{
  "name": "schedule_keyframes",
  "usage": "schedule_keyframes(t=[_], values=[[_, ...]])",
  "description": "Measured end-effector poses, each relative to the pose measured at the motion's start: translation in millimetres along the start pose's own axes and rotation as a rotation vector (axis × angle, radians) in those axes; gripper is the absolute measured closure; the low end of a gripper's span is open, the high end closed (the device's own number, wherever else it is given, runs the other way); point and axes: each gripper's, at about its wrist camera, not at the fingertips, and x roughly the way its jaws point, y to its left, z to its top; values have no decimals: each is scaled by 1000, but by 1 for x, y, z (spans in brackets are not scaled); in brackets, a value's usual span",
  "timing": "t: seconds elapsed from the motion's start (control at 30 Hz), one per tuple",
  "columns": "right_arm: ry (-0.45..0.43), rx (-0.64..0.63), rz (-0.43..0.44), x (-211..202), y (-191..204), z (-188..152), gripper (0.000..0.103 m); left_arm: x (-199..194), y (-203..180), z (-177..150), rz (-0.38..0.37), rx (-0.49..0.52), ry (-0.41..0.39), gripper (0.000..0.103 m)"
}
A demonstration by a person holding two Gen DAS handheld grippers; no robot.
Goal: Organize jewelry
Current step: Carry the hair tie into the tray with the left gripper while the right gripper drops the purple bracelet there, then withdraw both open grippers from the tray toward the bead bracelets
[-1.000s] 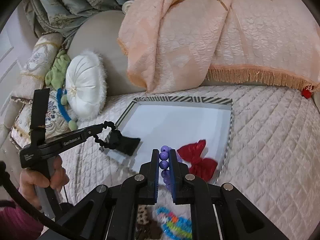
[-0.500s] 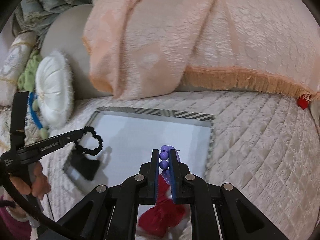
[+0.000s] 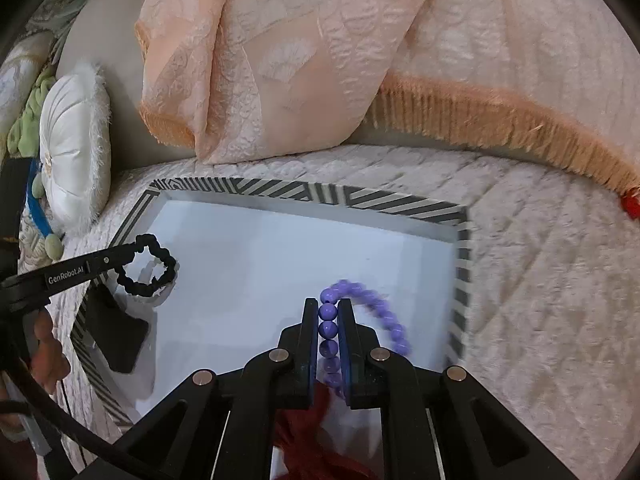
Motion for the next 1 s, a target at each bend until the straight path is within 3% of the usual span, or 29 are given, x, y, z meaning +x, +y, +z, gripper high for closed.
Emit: schedule_keyframes(t=[0.27, 0.37, 0.47, 0.53, 0.7, 1.0], values=[[17, 80, 90, 1, -15, 2, 93, 10, 17, 2, 36, -34, 2, 95], [0, 93, 94, -8, -17, -2, 83, 9, 19, 0, 38, -46, 6, 92], [-11, 96, 108, -17, -17, -6, 69, 4, 22, -5, 39, -58, 25, 72], [-15, 85, 107, -22, -15, -7, 69, -2, 26, -8, 28, -72, 22, 65], [-19, 61, 91, -40, -4, -16, 69, -24, 32, -19, 9, -76, 15, 57], [-35, 57, 66, -75, 15, -47, 66, -73, 29, -56, 9, -19, -37, 54]])
